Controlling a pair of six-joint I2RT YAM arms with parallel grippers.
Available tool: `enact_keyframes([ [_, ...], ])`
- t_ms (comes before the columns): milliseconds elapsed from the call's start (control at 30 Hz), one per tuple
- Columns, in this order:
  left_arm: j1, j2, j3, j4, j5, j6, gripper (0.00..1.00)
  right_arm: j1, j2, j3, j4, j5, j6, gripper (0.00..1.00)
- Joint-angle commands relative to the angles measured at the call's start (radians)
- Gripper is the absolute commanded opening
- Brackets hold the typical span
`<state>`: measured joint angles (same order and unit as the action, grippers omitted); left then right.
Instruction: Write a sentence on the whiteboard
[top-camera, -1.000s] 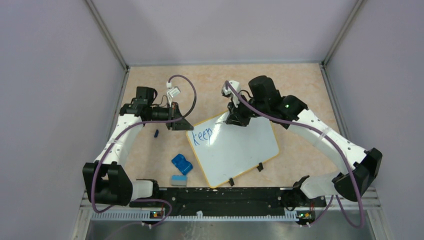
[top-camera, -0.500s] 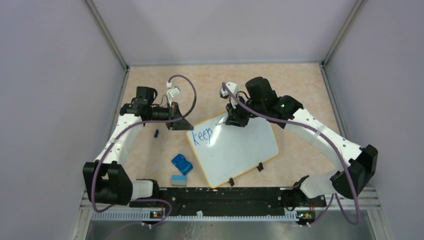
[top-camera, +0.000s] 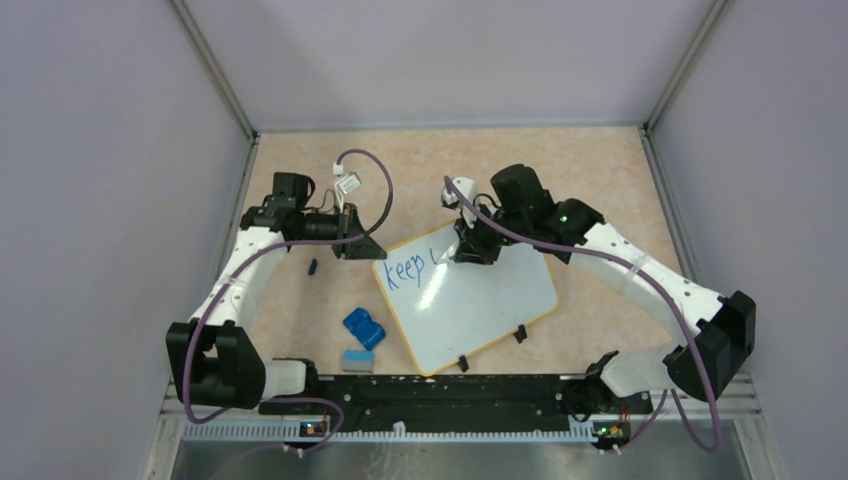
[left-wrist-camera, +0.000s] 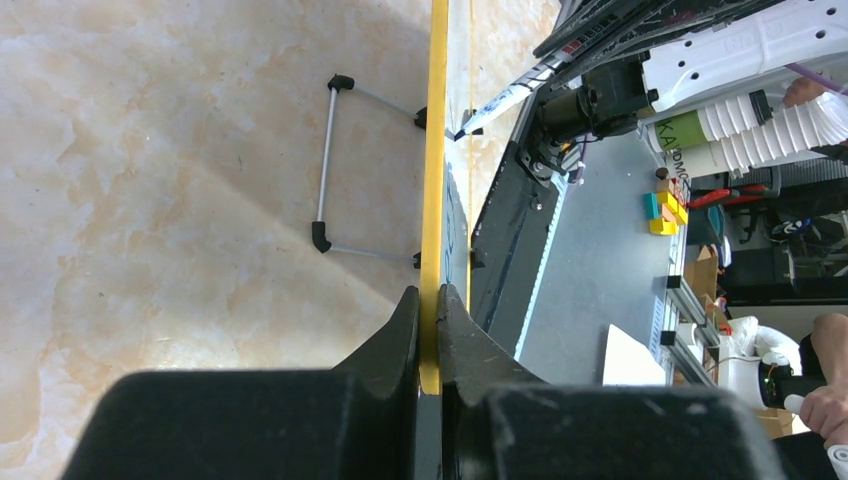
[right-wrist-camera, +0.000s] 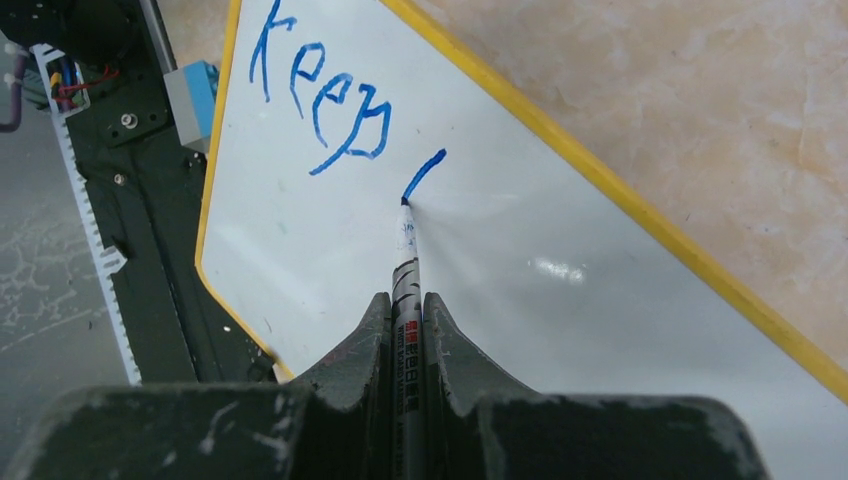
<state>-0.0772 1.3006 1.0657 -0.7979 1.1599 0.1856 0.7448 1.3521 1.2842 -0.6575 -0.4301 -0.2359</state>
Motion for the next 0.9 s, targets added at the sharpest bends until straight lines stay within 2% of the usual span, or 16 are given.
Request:
enact_keyframes([
  [0, -0.019, 0.014, -0.003, -0.014, -0.028, 0.017, 0.00, -0.003, -0.041, -0.028, 0.003, 0.005, -0.016, 0.00],
  [867, -0.021, 0.009, -0.004, -0.015, -0.034, 0.014, 0.00, 0.004, -0.015, 0.038, 0.039, 0.032, 0.006, 0.00],
])
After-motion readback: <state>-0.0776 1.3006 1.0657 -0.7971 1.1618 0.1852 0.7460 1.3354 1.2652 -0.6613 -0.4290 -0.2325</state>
